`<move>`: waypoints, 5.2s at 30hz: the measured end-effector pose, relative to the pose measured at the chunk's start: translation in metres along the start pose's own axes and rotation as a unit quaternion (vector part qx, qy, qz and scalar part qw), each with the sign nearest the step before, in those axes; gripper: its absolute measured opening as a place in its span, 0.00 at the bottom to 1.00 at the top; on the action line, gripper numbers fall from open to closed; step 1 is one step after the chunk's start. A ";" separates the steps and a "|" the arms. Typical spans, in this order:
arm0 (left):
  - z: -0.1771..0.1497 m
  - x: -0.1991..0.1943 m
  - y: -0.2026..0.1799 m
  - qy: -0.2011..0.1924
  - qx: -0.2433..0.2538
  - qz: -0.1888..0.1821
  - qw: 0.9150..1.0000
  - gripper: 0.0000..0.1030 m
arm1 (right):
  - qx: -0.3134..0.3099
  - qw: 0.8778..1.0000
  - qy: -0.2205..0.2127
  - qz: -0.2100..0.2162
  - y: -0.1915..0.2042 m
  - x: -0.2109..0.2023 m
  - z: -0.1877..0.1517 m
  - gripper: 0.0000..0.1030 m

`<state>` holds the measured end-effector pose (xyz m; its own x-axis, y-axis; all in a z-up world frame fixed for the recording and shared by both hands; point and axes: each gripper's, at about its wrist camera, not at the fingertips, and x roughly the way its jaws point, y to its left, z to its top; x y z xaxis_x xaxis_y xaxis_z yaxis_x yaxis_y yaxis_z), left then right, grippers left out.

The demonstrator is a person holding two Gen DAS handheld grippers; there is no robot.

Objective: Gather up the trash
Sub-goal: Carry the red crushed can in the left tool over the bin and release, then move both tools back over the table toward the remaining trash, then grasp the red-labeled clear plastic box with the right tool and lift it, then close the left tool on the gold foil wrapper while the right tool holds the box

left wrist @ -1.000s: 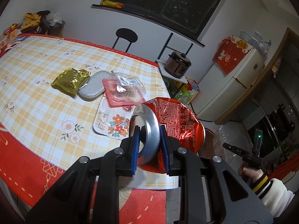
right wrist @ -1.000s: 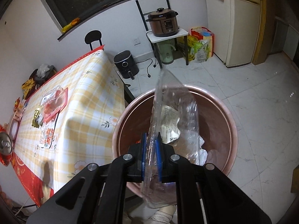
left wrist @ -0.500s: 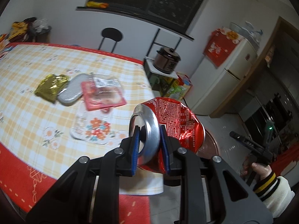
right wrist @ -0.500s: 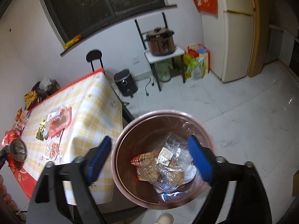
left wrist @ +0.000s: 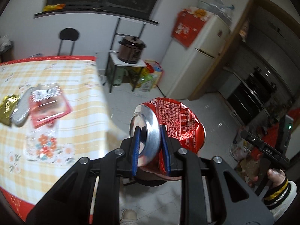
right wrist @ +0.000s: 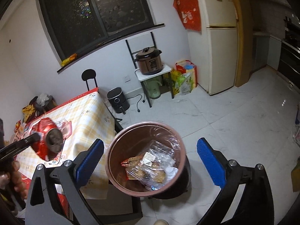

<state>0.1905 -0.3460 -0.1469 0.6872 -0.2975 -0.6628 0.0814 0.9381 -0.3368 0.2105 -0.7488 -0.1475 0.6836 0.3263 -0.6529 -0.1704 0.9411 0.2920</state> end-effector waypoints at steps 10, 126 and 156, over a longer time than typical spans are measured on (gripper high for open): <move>0.004 0.075 -0.060 0.049 0.054 -0.039 0.997 0.24 | 0.038 0.998 -0.004 -0.040 -0.048 -0.039 -0.022 0.95; -0.017 -0.130 0.527 0.034 -0.137 0.099 0.985 0.94 | -0.321 0.925 0.181 -0.096 0.539 0.304 -0.039 0.62; 0.010 -0.027 0.483 0.112 0.042 0.080 0.990 0.94 | -0.067 0.987 0.141 -0.039 0.438 0.231 -0.010 0.54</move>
<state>0.2182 0.1169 -0.2848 0.5197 -0.1677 -0.8377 0.0512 0.9849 -0.1654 0.2871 -0.2599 -0.1775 0.4775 0.2456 -0.8436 -0.2303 0.9616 0.1495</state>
